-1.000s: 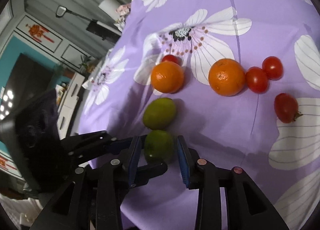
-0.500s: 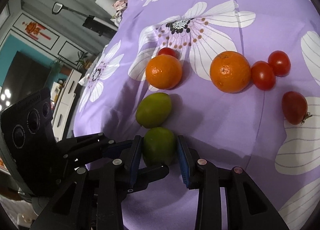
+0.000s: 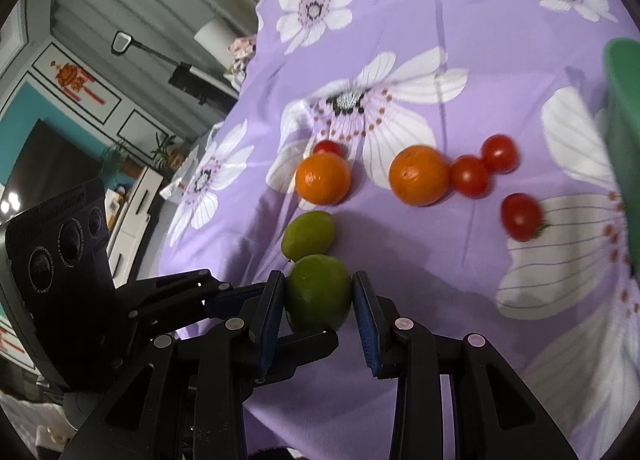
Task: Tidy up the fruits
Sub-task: 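Carry the green lime into the green bowl and open the left gripper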
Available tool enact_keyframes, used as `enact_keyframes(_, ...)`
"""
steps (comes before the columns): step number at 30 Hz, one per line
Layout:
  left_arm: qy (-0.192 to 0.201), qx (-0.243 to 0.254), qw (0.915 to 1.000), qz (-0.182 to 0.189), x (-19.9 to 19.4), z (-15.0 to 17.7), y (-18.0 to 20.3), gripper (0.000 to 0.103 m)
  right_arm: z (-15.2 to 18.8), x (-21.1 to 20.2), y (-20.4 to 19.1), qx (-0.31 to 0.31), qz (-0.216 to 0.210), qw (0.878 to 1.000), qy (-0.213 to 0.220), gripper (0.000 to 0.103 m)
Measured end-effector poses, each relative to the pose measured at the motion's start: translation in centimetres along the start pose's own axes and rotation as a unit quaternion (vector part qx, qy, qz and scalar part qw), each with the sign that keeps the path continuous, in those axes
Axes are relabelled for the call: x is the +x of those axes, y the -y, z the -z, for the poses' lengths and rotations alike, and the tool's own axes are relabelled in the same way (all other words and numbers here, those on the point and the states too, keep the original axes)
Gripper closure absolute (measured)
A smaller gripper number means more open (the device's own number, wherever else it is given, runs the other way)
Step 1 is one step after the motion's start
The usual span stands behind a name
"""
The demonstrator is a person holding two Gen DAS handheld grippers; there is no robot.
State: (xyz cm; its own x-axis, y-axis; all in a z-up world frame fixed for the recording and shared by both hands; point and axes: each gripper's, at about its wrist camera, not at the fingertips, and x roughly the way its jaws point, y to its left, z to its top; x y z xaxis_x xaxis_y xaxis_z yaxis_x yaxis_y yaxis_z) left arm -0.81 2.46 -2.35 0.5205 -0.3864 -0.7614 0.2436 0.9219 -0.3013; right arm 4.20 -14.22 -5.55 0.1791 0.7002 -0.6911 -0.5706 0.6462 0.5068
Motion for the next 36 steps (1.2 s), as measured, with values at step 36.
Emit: enact_keyframes(36,0.021,0.080,0.9965,-0.002,-0.1,-3.2,6.6,0.069,0.8,-7.1,1.4,0.016,0.005,0.994,0.107,0.067)
